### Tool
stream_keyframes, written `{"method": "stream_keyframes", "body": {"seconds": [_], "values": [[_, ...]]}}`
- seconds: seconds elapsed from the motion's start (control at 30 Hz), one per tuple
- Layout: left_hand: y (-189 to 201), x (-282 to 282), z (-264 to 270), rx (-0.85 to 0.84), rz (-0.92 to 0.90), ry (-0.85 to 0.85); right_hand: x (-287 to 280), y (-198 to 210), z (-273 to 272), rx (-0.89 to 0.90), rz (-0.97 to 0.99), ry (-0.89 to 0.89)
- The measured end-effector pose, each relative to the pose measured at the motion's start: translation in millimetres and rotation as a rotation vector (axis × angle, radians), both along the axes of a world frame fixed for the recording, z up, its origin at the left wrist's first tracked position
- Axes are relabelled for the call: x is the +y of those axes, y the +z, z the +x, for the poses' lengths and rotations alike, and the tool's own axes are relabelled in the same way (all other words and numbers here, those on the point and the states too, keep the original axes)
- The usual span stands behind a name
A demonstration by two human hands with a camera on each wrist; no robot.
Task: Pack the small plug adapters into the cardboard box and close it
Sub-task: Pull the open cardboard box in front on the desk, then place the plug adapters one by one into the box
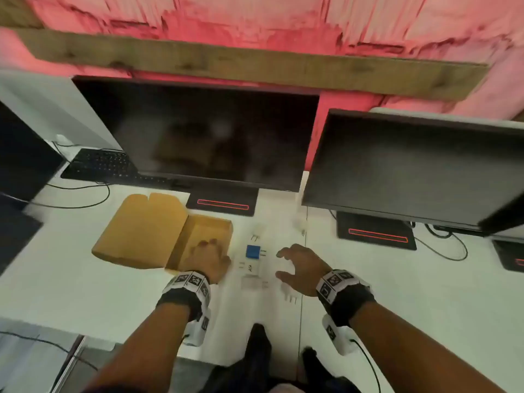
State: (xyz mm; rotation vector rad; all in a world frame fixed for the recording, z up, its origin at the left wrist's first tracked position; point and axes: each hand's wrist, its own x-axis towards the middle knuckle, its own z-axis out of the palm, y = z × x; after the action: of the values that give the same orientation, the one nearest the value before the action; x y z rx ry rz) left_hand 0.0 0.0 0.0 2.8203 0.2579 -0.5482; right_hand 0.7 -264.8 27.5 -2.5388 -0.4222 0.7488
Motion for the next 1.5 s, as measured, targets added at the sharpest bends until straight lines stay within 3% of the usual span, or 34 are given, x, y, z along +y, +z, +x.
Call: {"method": "stream_keyframes", "body": {"seconds": [0.07, 0.23, 0.53, 0.87, 1.0, 1.1, 1.2, 1.33, 1.43, 1.5], "values": [[-19, 14, -9, 0.071, 0.021, 0.05, 18, -13, -6, 0.07, -0.098, 0.075], [-42, 19, -25, 0.093, 0.048, -0.077, 62, -40, -11, 0.085, -0.232, 0.182], [-38, 54, -23, 0.244, -0.017, -0.364, 104, -68, 2, -0.024, -0.351, 0.114], [-33, 61, -13, 0.306, -0.025, -0.569, 85, -67, -10, -0.041, -0.251, -0.232], [-33, 55, -11, 0.307, 0.014, -0.664, 62, -50, -18, -0.132, -0.133, -0.411], [-36, 51, -6, 0.241, 0.044, -0.738, 53, -38, -18, -0.237, 0.027, -0.479], [-42, 50, 2, 0.054, 0.077, -0.831, 63, -29, -14, -0.244, 0.116, -0.403], [-37, 55, 4, -0.184, -0.12, -0.539, 84, -26, -5, -0.217, 0.118, -0.327], [-32, 65, 4, -0.131, -0.43, -0.079, 101, -26, 3, -0.191, 0.061, -0.281], [-35, 73, 4, -0.024, -0.531, 0.038, 114, -30, 9, -0.157, 0.041, -0.262]]}}
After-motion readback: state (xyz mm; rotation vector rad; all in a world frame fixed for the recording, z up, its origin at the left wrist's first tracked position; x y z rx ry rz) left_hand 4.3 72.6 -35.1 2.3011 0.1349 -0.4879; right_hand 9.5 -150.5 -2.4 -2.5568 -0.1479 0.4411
